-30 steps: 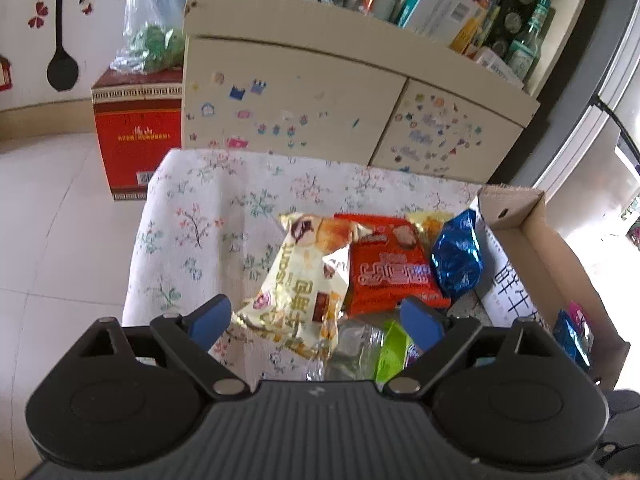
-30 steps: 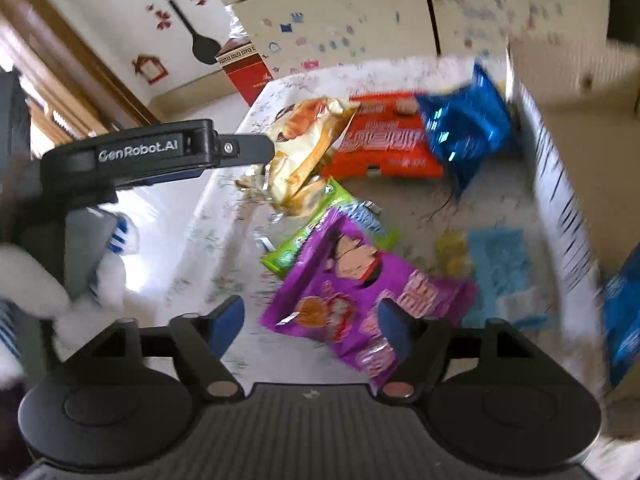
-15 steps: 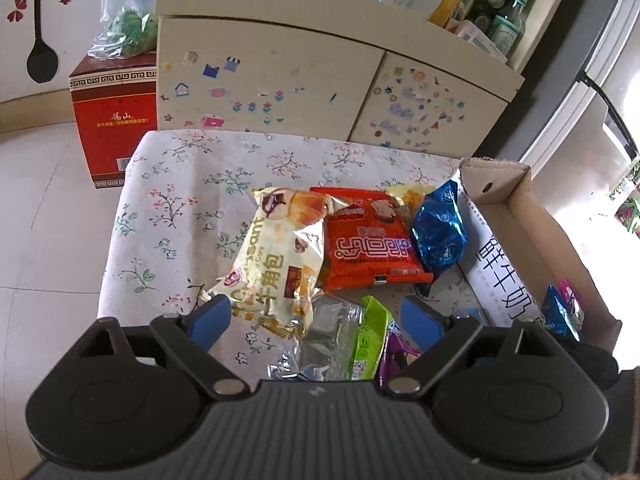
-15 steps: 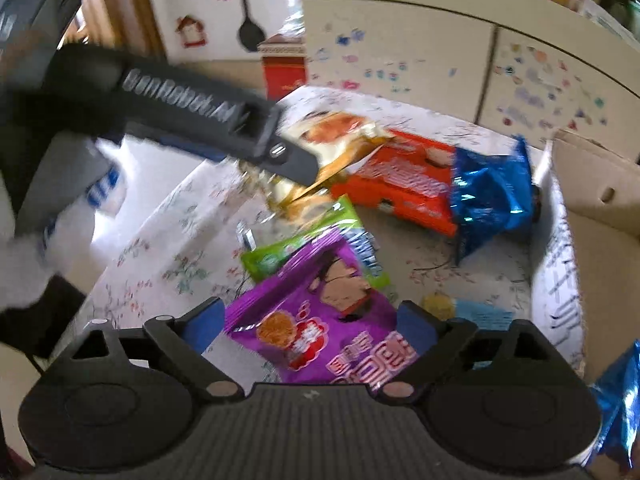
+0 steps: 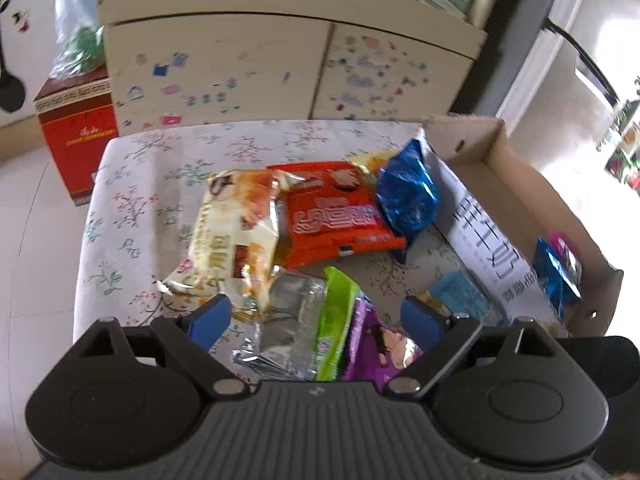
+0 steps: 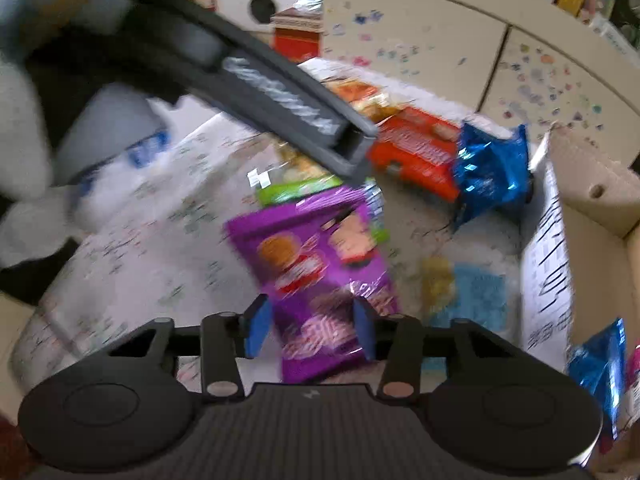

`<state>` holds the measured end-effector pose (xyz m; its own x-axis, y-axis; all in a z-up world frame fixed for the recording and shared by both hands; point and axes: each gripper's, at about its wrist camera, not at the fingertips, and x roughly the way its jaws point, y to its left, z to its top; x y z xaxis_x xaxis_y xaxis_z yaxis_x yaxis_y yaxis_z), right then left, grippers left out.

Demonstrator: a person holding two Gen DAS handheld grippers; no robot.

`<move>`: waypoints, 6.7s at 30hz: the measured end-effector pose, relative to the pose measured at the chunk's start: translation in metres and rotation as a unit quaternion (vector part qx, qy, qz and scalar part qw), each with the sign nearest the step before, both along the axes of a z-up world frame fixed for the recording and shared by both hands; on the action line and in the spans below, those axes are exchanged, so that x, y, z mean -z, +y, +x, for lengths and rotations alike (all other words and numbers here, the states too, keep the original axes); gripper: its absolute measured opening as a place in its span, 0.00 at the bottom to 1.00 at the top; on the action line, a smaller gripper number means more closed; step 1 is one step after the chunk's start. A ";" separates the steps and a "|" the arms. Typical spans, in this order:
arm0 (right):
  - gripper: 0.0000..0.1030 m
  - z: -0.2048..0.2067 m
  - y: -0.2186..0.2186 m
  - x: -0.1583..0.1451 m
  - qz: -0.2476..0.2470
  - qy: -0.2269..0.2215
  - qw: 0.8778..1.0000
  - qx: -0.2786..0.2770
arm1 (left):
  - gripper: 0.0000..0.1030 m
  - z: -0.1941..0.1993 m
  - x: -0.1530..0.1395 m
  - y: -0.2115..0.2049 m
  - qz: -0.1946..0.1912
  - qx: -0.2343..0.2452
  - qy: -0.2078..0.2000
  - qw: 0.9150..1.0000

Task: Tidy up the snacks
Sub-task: 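Move both tools back toward the remaining snacks on the table, then grasp the purple chip bag with right tool while left tool grasps green Ameria pack, then lift both held packets and carry them over the cardboard box, then open both tools to drop the packets into the cardboard box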

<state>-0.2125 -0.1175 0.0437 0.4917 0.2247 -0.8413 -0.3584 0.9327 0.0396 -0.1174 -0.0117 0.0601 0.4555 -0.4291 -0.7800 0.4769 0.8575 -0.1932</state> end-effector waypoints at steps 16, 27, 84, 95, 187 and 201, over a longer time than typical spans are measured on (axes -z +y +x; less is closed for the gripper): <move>0.91 0.015 0.005 0.005 -0.025 -0.056 0.998 -0.004 | 0.86 0.002 0.003 0.002 -0.002 -0.004 0.007 1.000; 0.67 -0.004 0.007 0.010 -0.028 0.022 0.999 0.029 | 0.80 -0.013 0.005 -0.015 0.012 0.062 -0.023 0.998; 0.60 -0.082 -0.056 0.000 0.103 0.066 0.934 0.335 | 0.50 -0.073 0.031 -0.043 0.051 0.057 -0.068 0.995; 0.51 -0.075 -0.054 -0.006 0.109 0.046 0.937 0.329 | 0.49 -0.091 0.015 -0.006 0.030 0.008 -0.082 0.996; 0.76 -0.027 -0.235 -0.073 0.210 -0.100 0.809 0.540 | 0.74 -0.032 -0.048 -0.195 -0.063 0.073 -0.078 0.992; 0.77 -0.009 -0.204 -0.076 0.233 -0.095 0.865 0.434 | 0.81 -0.016 -0.050 -0.113 -0.033 0.041 -0.082 0.995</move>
<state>-0.2212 -0.3220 0.1197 0.7645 -0.0061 -0.6446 0.4279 0.7528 0.5002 -0.1331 -0.1244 0.1099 0.5357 -0.5180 -0.6669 0.5749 0.8022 -0.1613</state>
